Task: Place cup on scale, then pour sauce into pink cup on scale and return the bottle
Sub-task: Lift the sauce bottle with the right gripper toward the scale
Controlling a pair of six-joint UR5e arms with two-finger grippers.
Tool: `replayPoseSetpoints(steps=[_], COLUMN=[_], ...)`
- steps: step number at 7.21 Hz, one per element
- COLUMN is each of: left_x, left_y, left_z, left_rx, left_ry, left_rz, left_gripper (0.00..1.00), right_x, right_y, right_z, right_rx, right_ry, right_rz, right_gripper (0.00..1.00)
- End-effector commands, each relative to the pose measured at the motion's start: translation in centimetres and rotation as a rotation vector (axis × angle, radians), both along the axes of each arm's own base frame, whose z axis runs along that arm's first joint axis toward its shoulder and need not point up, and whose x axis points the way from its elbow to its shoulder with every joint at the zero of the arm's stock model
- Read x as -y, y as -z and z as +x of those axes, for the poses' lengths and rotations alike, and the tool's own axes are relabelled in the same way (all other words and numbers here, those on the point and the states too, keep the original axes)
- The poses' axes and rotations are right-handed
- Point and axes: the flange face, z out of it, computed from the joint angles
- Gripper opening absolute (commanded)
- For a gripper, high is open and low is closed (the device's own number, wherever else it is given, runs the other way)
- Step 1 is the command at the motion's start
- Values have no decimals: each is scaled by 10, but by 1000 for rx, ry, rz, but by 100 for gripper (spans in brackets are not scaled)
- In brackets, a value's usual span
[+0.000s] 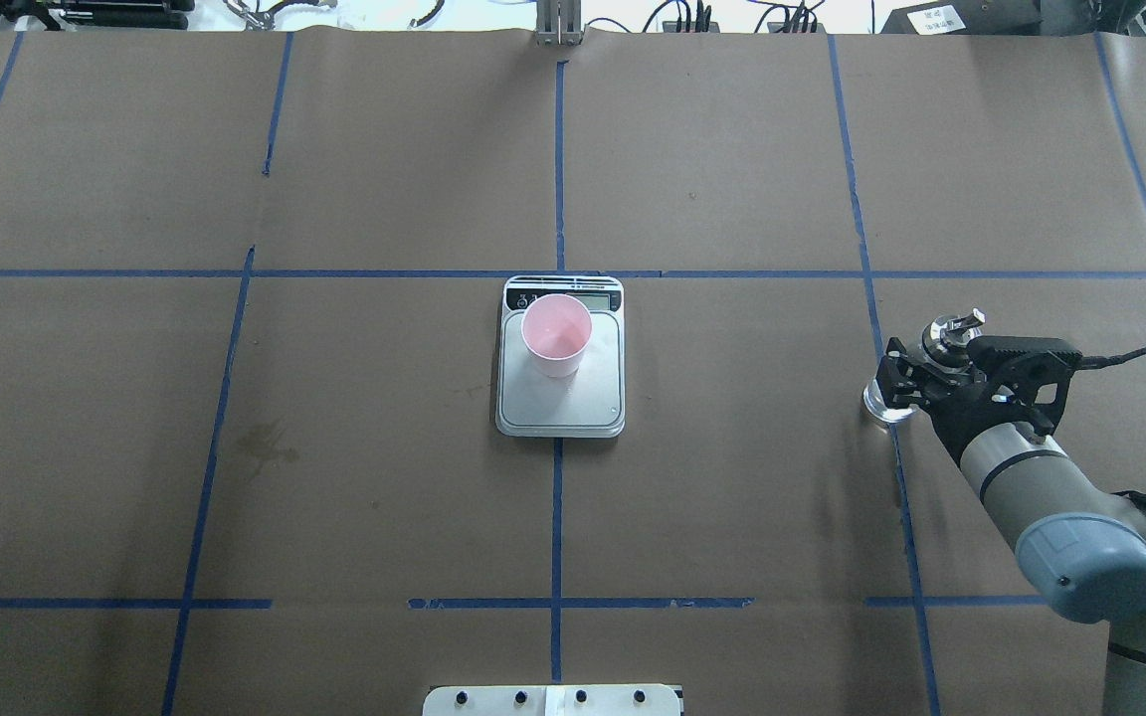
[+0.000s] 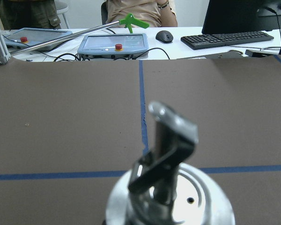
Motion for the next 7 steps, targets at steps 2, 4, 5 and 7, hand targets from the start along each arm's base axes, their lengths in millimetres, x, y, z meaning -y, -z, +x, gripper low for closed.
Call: replayPoseSetpoints(steps=[2,4,5,7], left_x=[-1,1,2,2], left_y=[-1,2,2,3], left_z=[0,0,0,0], left_rx=[0,0,0,0], left_ry=[-1,0,0,0], left_rz=[-2,5,6,8], left_gripper=[100,100,100,100], right_x=[2,13,23,42], right_y=[27,60,78,105], right_z=[6,-9,-12,-13], right_rx=[-48,-95,-163,-171], right_ry=[7,40,70,78], right_rz=[77,148,204,236], right_gripper=[0,0,0,0])
